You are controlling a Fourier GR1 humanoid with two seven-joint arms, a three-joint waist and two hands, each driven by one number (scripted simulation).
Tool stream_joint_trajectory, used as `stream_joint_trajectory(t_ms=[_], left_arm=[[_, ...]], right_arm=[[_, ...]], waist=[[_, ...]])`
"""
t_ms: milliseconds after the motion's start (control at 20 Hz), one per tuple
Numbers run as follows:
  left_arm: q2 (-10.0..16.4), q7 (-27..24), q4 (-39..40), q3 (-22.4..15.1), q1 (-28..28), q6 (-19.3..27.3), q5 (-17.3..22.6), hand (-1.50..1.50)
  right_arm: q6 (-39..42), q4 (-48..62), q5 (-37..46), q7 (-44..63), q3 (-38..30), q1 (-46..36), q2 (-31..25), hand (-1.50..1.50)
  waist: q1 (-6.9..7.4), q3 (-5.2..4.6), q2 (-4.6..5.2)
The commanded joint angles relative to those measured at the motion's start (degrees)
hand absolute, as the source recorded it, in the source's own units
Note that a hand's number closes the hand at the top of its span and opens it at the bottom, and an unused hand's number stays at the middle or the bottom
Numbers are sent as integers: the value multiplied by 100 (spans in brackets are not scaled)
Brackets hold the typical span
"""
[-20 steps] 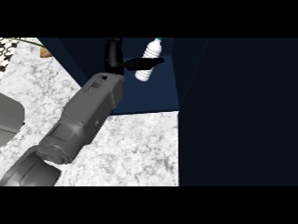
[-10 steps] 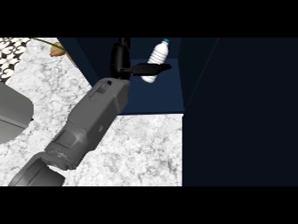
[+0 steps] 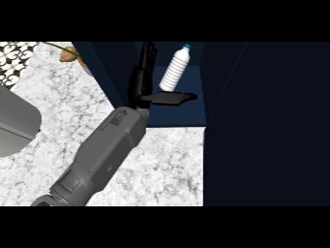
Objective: Pick up the bottled water, place it into the cabinet and close the cabinet
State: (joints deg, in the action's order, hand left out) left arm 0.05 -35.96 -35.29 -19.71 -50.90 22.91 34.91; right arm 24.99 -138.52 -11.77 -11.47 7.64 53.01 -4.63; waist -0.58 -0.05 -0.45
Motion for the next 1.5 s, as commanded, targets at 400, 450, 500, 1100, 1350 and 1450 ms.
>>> stream_joint_trajectory(t_ms=[400,450,500,1100,1350,1450], left_arm=[[49,112,-2838,-1118,2075,-228,-50,-150],[320,559,-3250,-1103,2134,-271,22,-150],[236,84,-3340,-1315,2626,-443,-68,-150],[1299,773,-5492,-1624,4246,-299,-88,150],[1848,591,-6081,-1357,4976,-471,23,-150],[2098,489,-6386,-1163,5294,-480,73,-150]], right_arm=[[-266,-902,-32,415,93,240,-47,-150],[-128,-640,79,194,32,236,-101,-150],[-201,-785,123,354,52,229,-134,-150],[905,-1186,1020,7,518,493,-1138,150],[1353,-1425,1386,-304,751,552,-1475,150],[1354,-1459,1558,-366,881,503,-1469,150]], waist=[[129,1,-1],[114,4,-8],[136,0,-2],[91,-3,-21],[55,-6,-30],[68,-7,-36]])
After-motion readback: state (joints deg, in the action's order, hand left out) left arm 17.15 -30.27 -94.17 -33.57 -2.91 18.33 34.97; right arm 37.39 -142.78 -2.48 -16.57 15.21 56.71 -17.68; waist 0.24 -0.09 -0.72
